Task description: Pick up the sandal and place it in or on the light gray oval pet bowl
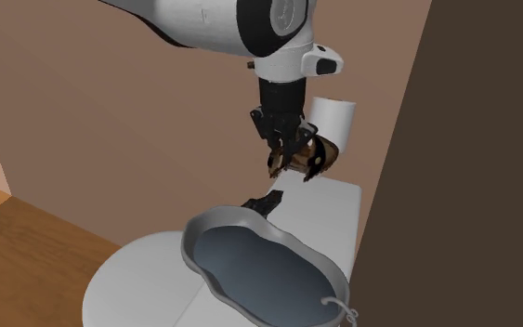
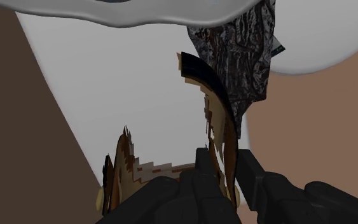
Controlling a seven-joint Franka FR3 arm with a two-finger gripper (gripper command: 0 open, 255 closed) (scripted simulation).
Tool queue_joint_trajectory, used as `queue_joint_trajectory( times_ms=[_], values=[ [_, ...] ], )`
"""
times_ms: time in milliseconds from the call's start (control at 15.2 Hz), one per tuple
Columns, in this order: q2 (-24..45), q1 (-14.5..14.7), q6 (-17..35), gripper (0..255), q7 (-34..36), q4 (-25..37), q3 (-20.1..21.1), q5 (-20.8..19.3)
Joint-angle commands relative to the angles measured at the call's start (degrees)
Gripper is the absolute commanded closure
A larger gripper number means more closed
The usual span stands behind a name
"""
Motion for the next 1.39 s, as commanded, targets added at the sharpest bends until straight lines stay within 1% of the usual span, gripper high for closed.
queue_joint_trajectory(
  times_ms=[0,528,924,1320],
  values=[
    [-0.1,0.0,-1.2,255,0.1,1.1,0.0,0.0],
    [-0.3,0.0,-6.9,255,0.3,6.7,0.0,-0.1],
    [-14.4,-0.7,-3.9,255,-1.3,-10.6,-0.7,0.3],
    [-28.1,-1.4,-3.6,255,-3.0,-24.6,-1.7,0.2]
  ],
)
